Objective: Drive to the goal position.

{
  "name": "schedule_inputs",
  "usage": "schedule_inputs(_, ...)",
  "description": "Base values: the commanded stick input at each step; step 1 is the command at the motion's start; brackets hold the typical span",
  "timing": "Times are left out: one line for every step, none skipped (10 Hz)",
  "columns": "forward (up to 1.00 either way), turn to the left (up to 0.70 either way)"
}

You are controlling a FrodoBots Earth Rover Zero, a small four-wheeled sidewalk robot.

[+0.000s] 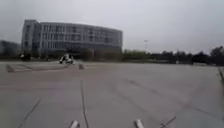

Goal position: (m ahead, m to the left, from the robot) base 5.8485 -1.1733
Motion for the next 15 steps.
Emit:
schedule_inputs(1.0,-0.38)
schedule_inputs(1.0,-0.38)
schedule_inputs(1.0,-0.38)
schedule_inputs(1.0,-0.38)
schedule_inputs(1.0,-0.38)
schedule_inputs(1.0,-0.38)
schedule_inputs(1.0,-0.38)
schedule_inputs(1.0,-0.38)
schedule_inputs(1.0,-0.38)
schedule_inputs(1.0,-0.38)
schedule_inputs(1.0,-0.38)
schedule_inputs(1.0,-0.38)
schedule_inputs(1.0,-0.38)
schedule_inputs(1.0,-0.38)
schedule_inputs(1.0,-0.38)
